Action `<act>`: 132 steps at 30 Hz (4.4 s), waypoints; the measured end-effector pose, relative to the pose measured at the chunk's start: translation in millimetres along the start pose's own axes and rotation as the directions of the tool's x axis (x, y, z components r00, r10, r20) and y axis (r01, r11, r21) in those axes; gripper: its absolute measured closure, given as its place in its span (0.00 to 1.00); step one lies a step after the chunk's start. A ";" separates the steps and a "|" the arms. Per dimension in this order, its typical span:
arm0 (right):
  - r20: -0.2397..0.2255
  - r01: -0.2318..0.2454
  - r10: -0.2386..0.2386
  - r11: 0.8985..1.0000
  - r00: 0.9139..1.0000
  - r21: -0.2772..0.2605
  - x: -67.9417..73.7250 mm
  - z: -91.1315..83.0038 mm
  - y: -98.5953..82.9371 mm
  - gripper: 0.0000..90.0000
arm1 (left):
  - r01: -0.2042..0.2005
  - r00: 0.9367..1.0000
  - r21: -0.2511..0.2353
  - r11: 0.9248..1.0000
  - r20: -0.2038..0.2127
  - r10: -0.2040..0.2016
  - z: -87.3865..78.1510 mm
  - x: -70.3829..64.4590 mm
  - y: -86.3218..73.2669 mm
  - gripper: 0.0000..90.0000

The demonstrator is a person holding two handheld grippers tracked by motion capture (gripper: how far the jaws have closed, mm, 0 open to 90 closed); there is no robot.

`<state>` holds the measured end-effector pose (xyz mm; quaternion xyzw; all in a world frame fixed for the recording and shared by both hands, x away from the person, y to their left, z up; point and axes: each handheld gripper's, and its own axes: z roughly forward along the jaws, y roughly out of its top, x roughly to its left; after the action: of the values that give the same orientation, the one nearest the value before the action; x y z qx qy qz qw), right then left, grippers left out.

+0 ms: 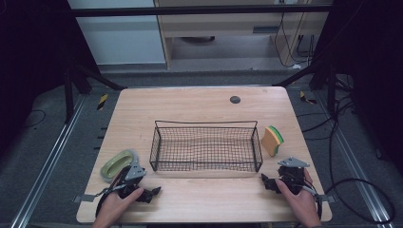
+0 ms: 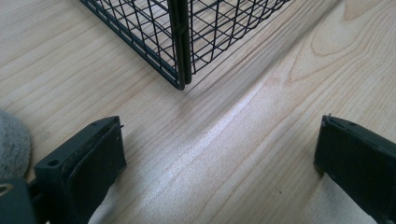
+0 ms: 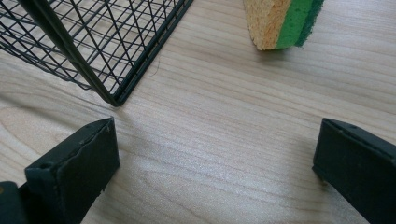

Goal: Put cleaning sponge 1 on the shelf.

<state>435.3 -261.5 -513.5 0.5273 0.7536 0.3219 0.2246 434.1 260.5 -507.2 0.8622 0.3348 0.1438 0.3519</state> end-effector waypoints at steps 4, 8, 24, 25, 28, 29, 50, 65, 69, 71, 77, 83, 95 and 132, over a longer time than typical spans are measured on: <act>-0.001 0.009 -0.009 1.000 1.000 -0.004 0.0 -0.1 -0.6 0.01 | 0.006 1.000 -0.020 1.000 -0.017 -0.007 -10.7 1.2 4.7 0.04; -0.001 0.010 -0.010 1.000 1.000 -0.003 0.2 -0.4 -0.8 0.01 | 0.003 0.999 -0.037 0.999 -0.038 -0.005 -20.9 3.3 11.9 0.04; -0.008 0.002 -0.002 1.000 1.000 -0.001 1.4 -1.3 -1.2 0.01 | -0.005 0.997 0.206 0.979 -0.077 0.021 -64.2 64.9 46.8 0.06; -0.008 0.002 -0.002 1.000 1.000 -0.001 1.4 -1.3 -1.2 0.01 | -0.005 0.997 0.206 0.979 -0.077 0.021 -64.2 64.9 46.8 0.06; -0.007 0.005 -0.005 1.000 1.000 0.000 2.0 -1.5 -1.4 0.01 | -0.035 0.998 0.318 0.948 -0.045 0.052 -63.8 77.1 52.5 0.05; -0.007 0.004 -0.004 1.000 1.000 0.000 2.1 -1.6 -1.4 0.01 | -0.043 0.997 0.337 0.940 -0.052 0.064 -63.4 79.3 53.7 0.05; -0.003 0.008 -0.008 1.000 1.000 -0.001 2.8 -1.5 -1.5 0.01 | -0.005 0.998 0.508 0.862 -0.047 0.034 -49.3 110.9 67.2 0.34; -0.005 0.007 -0.007 1.000 1.000 -0.002 3.4 -1.5 -1.7 0.01 | -0.027 0.999 0.566 0.824 -0.006 0.037 -39.6 117.7 66.7 0.60; -0.010 0.004 -0.004 1.000 1.000 0.000 4.0 -1.8 -1.7 0.01 | -0.029 0.999 0.563 0.826 -0.002 0.036 -40.3 118.8 66.3 0.65; -0.009 0.006 -0.006 1.000 1.000 0.001 4.1 -1.8 -1.8 0.01 | -0.027 0.999 0.560 0.828 -0.001 0.034 -40.6 119.3 66.5 0.66; -0.010 0.008 -0.008 1.000 1.000 0.000 4.2 -1.8 -1.7 0.01 | -0.035 0.999 0.565 0.824 0.007 0.038 -39.3 119.0 66.4 0.70; -0.013 0.008 -0.008 1.000 1.000 0.000 4.7 -1.9 -1.7 0.01 | -0.041 0.999 0.562 0.826 0.008 0.044 -41.0 119.3 66.9 0.78; -0.014 0.014 -0.014 1.000 1.000 -0.001 5.0 -1.7 -1.8 0.01 | -0.079 0.995 0.424 0.902 -0.023 0.098 -74.6 116.8 75.0 0.78; -0.018 0.025 -0.025 1.000 1.000 -0.003 5.7 -1.1 -1.4 0.01 | -0.373 0.914 0.280 0.885 -0.053 0.402 -107.7 58.3 177.8 0.78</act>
<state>431.7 -256.7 -513.8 0.5145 0.7618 0.3246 0.2225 509.6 261.1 -304.9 0.9415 0.1906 0.2124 0.1794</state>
